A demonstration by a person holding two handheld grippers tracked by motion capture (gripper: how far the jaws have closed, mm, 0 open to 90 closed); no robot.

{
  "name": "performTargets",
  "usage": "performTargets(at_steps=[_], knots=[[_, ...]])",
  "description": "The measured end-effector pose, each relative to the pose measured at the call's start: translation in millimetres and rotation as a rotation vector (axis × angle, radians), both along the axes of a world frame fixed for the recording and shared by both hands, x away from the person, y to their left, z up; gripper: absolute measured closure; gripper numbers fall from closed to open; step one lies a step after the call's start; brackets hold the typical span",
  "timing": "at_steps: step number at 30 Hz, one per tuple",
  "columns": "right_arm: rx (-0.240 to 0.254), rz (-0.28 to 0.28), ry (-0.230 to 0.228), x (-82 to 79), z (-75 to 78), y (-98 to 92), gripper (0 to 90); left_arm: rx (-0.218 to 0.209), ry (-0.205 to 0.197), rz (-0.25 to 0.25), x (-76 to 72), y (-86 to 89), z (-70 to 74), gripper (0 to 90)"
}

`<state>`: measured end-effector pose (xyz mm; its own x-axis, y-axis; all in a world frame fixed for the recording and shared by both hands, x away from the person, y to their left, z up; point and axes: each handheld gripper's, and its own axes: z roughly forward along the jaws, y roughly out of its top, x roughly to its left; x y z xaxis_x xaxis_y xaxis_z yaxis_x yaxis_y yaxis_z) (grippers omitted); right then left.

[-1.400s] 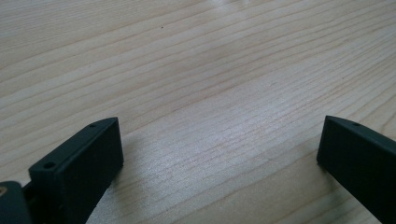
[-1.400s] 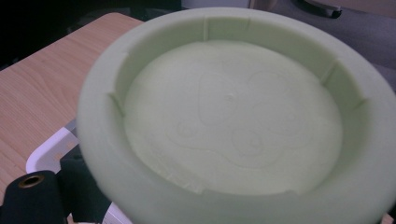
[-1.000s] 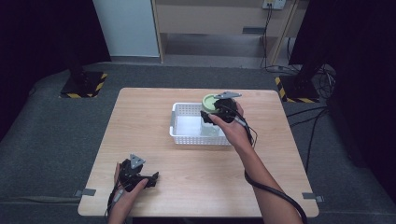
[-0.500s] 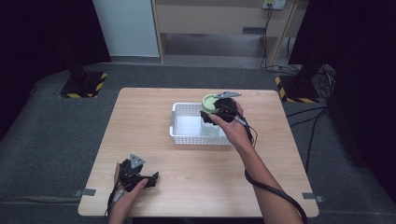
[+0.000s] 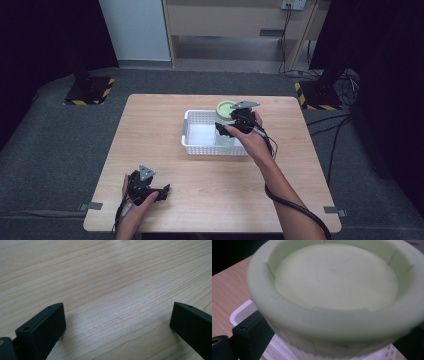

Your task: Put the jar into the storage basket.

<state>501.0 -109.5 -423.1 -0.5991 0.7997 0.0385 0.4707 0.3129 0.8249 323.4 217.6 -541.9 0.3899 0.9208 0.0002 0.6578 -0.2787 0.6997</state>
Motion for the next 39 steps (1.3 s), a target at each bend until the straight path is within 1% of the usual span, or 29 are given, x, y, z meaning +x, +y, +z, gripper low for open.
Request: performTargets(at_steps=[5, 9, 10, 11, 14, 15, 19, 22, 27, 34, 39], knots=[[0.008, 0.007, -0.004, -6.3, 1.2, -4.6, 3.1, 0.0, 0.0, 0.0, 0.0, 0.0, 0.0, 0.0], [0.016, 0.009, -0.008, -16.6, 3.9, -12.8, 2.7, 0.0, 0.0, 0.0, 0.0, 0.0, 0.0, 0.0], [0.016, 0.009, -0.008, -16.6, 3.9, -12.8, 2.7, 0.0, 0.0, 0.0, 0.0, 0.0, 0.0, 0.0], [0.022, 0.009, -0.011, -21.7, 4.9, -16.9, 2.6, 0.0, 0.0, 0.0, 0.0, 0.0, 0.0, 0.0], [0.028, 0.008, -0.017, -29.1, 5.9, -23.6, 2.6, 0.0, 0.0, 0.0, 0.0, 0.0, 0.0, 0.0], [0.028, 0.008, -0.017, -29.1, 5.9, -23.6, 2.6, 0.0, 0.0, 0.0, 0.0, 0.0, 0.0, 0.0], [0.038, 0.003, -0.013, -38.6, 6.7, -32.5, 2.1, 0.0, 0.0, 0.0, 0.0, 0.0, 0.0, 0.0], [0.038, 0.01, -0.021, -47.0, 6.1, -38.5, 2.1, 0.0, 0.0, 0.0, 0.0, 0.0, 0.1, 0.0], [0.052, 0.01, -0.023, -58.8, 2.5, -48.2, 2.0, 0.0, 0.0, 0.0, 0.1, 0.0, 0.0, 0.0], [0.053, 0.002, -0.024, -68.6, -3.0, -61.3, 2.1, 0.0, 0.0, 0.001, 0.0, 0.0, 0.0, 0.0], [0.051, 0.0, -0.024, -73.4, -3.8, -67.5, 2.1, 0.0, 0.0, 0.001, 0.0, 0.0, 0.0, 0.0]])
